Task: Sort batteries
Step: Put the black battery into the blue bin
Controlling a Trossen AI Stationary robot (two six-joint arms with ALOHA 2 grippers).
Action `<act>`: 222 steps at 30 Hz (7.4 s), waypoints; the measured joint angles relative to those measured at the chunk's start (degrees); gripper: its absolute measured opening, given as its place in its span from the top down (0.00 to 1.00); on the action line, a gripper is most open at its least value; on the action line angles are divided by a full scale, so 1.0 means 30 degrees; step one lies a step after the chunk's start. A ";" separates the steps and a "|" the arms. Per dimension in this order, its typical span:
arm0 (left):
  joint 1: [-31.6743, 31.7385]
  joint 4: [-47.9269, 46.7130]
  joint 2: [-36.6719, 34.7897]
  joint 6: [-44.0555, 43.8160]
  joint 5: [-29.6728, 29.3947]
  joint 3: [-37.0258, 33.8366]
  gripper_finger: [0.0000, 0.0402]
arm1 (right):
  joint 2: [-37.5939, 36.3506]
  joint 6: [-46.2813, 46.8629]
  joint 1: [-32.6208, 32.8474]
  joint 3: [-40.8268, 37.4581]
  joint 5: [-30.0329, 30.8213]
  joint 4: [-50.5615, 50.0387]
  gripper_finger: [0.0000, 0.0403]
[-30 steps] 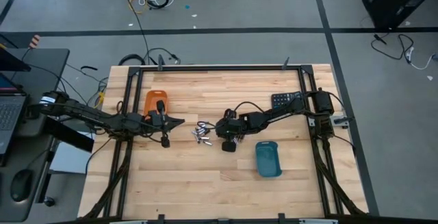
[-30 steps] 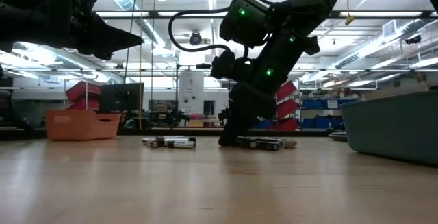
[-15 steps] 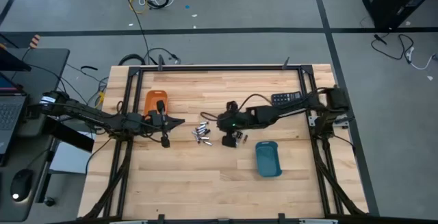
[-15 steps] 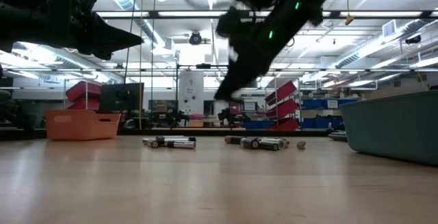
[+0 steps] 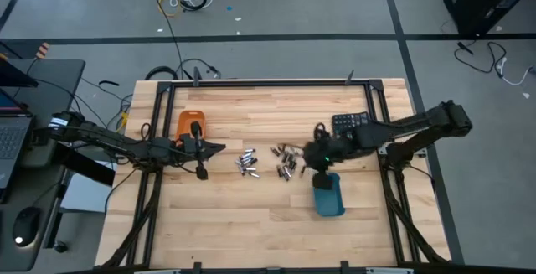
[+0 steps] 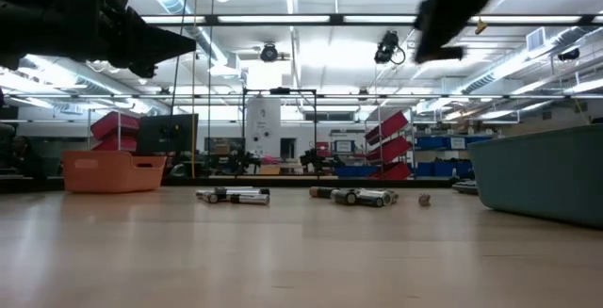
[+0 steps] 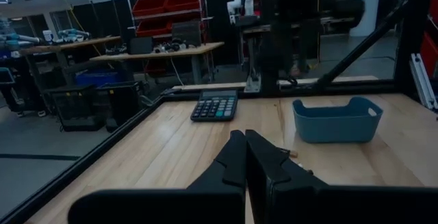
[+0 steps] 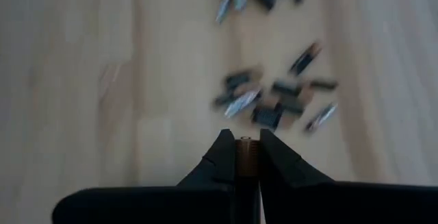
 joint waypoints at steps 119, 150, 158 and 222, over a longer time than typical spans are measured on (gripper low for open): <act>0.0006 0.1995 -0.0036 -0.0874 -0.5821 0.0000 1.00 | 1.1237 -0.1495 -0.5196 0.2164 0.0341 0.8559 0.94; 0.0005 0.2097 -0.0036 -0.1078 -0.5814 0.0000 1.00 | -0.1939 0.2942 0.3442 -0.5030 -0.2566 0.1191 0.93; 0.0000 0.2099 -0.0036 -0.1467 -0.5813 0.0000 1.00 | -0.2557 0.2956 0.3765 -0.8753 -0.1672 0.5556 0.93; 0.0000 0.1893 -0.0036 -0.3283 -0.5675 -0.0007 1.00 | 0.7498 0.3236 -0.2828 0.4843 0.1882 0.3857 0.84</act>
